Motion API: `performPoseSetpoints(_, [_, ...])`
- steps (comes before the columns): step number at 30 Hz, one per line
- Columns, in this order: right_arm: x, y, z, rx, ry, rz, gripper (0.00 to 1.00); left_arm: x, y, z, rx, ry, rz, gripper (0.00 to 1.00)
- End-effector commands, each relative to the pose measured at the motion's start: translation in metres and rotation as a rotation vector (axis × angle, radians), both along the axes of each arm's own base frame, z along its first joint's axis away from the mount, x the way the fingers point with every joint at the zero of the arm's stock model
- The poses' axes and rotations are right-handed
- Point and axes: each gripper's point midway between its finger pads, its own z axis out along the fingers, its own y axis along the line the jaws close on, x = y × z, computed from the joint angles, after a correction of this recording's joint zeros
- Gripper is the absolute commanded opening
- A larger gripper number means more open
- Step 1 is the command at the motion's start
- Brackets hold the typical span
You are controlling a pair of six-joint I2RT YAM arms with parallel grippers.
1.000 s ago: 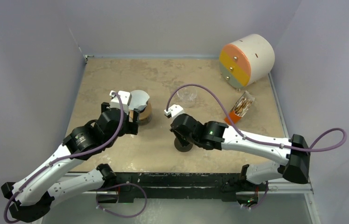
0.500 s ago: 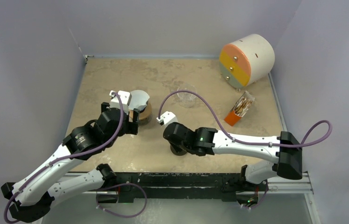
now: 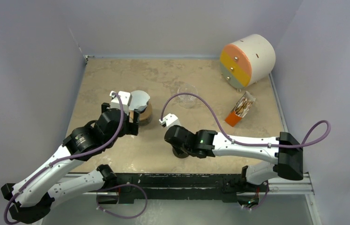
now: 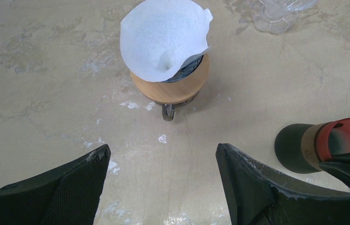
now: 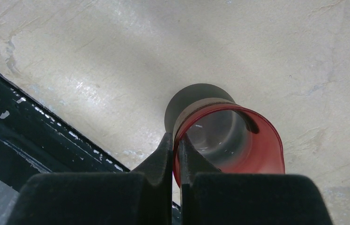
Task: Place the coffee filter in the dripper
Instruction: Place the coffee server at the center of the board.
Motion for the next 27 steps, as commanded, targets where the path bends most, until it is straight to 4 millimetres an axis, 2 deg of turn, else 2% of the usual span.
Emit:
performPoseSetpoints(1, [0.006,0.003,0.005,0.035,-0.038,-0.043,0.0,0.001,0.0,0.007,-0.018,-0.019,0.0,0.83])
performPoseSetpoints(7, [0.005,0.0,0.005,0.028,-0.037,-0.048,0.04,0.001,0.0,0.006,-0.017,-0.018,-0.001,0.83])
performPoseSetpoints(12, [0.005,0.001,0.015,0.047,-0.045,-0.053,0.24,0.002,-0.001,0.006,-0.015,-0.016,-0.001,0.83])
performPoseSetpoints(18, [0.008,-0.003,0.039,0.082,-0.067,-0.073,0.38,0.001,-0.001,0.006,-0.016,-0.016,-0.002,0.83])
performPoseSetpoints(24, [0.012,-0.018,0.07,0.113,-0.116,-0.11,0.41,0.002,-0.003,0.006,-0.016,-0.014,-0.009,0.83])
performPoseSetpoints(27, [0.013,-0.031,0.081,0.097,-0.133,-0.123,0.42,0.002,-0.003,0.006,-0.016,-0.015,-0.009,0.83])
